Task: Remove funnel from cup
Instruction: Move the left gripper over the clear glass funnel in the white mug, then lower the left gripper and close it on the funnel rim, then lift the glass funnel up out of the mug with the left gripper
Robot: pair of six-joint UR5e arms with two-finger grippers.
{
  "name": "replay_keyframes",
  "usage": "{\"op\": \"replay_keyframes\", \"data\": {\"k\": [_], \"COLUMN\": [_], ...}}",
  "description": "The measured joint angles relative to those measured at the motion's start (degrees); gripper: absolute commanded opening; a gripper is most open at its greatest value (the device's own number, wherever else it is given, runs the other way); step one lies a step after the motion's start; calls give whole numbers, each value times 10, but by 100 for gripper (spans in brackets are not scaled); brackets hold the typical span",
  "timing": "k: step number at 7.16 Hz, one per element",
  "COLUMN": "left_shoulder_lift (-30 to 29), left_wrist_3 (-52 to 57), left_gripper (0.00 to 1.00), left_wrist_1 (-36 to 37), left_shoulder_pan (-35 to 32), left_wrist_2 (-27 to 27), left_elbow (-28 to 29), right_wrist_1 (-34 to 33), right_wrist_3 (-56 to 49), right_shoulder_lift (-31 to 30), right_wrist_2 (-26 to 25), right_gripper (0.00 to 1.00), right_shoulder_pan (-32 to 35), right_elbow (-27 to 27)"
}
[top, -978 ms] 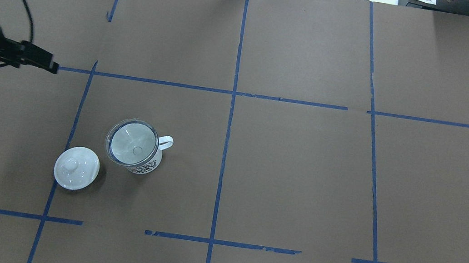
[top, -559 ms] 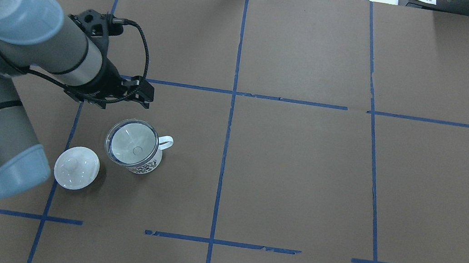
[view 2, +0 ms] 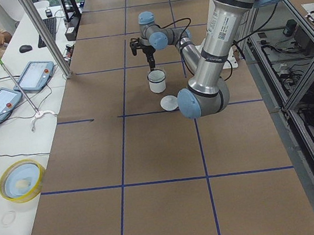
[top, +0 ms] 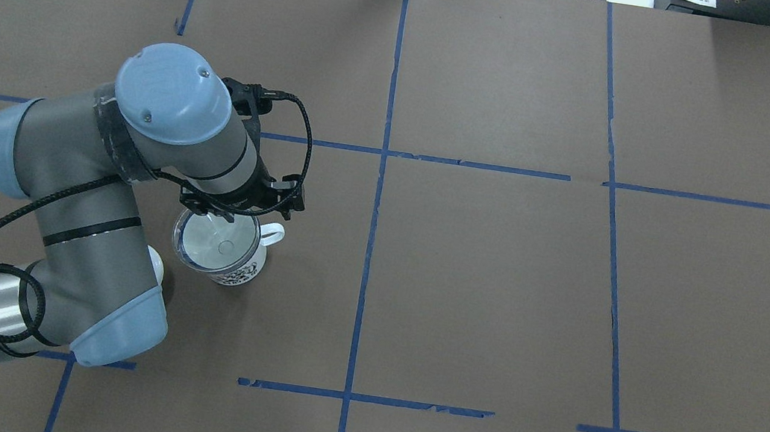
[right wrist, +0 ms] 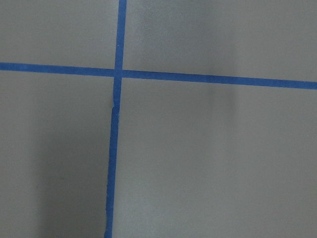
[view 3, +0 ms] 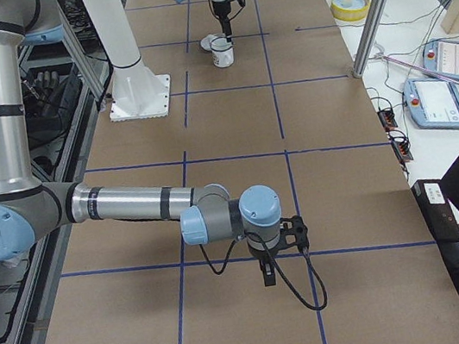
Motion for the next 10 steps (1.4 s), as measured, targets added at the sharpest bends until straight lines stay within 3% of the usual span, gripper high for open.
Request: {"op": "replay_keyframes", "data": {"k": [1, 5, 8, 10], "left_shoulder_lift": [-1, 2, 0, 0], "left_wrist_3": [0, 2, -1, -120], "left_gripper": [0, 0, 0, 0], "left_wrist_1": [-4, -2, 81, 75], "left_shoulder_pan": [5, 5, -22, -62], "left_wrist_2": [3, 7, 6, 50], "left_elbow": [9, -8, -108, -143], "right_wrist_1": [0, 0, 0, 0], "right_wrist_3": [0, 0, 0, 0], "right_shoulder_lift": [0, 0, 0, 0], "right_wrist_2": [0, 0, 0, 0], "right_gripper": [100, 100, 100, 100], "right_shoulder_pan": [0, 0, 0, 0], "right_elbow": [0, 0, 0, 0]}}
